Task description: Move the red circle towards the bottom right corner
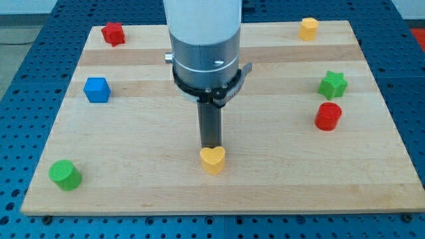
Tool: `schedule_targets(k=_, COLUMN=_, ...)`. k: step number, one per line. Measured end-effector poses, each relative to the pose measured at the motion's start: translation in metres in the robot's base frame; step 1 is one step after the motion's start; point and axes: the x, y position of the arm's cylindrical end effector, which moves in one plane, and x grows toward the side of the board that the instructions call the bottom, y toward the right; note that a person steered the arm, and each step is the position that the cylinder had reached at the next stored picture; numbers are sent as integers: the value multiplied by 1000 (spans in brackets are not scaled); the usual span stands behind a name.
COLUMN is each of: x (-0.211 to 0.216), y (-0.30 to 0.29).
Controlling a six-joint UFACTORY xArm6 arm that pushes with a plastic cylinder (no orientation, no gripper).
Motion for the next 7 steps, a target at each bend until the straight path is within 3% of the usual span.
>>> schedule_targets(k=3, x=23, y=-1)
schedule_targets(k=5, x=-62, y=32)
schedule_targets(k=7, x=-109, y=120)
